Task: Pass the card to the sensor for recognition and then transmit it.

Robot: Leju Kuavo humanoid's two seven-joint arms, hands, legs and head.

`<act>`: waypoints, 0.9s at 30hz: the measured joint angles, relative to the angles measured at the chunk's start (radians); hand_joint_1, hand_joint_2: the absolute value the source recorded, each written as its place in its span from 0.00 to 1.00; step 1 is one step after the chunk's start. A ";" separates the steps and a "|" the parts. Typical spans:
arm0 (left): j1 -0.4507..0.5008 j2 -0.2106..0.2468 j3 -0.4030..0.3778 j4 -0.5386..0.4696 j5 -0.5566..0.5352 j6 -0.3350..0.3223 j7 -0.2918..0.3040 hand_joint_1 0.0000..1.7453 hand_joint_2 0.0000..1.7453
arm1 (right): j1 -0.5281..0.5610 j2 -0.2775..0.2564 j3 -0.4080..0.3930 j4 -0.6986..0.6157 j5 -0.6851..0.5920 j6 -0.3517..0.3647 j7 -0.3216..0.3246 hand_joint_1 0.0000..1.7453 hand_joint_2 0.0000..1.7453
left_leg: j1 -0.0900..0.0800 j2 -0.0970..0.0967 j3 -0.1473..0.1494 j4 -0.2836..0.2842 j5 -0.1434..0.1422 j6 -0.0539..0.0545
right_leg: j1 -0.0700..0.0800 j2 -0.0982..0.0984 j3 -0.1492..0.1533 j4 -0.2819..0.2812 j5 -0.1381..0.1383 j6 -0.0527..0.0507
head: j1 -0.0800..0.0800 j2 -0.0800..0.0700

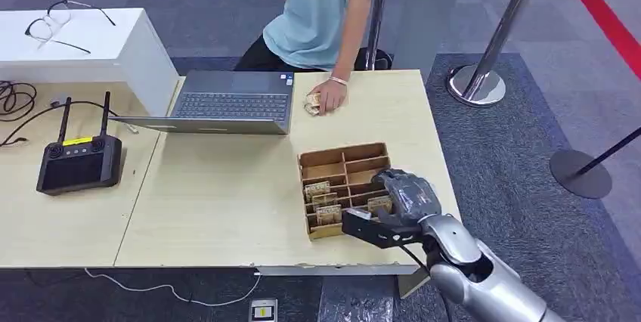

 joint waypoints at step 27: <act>0.001 -0.005 0.000 0.000 0.008 0.011 0.006 0.00 0.00 | 0.074 -0.026 -0.049 -0.082 0.035 -0.032 0.017 0.38 1.00 | 0.000 0.000 0.000 0.000 0.000 0.000 | 0.000 0.000 0.000 0.000 0.000 0.000 | 0.000 0.000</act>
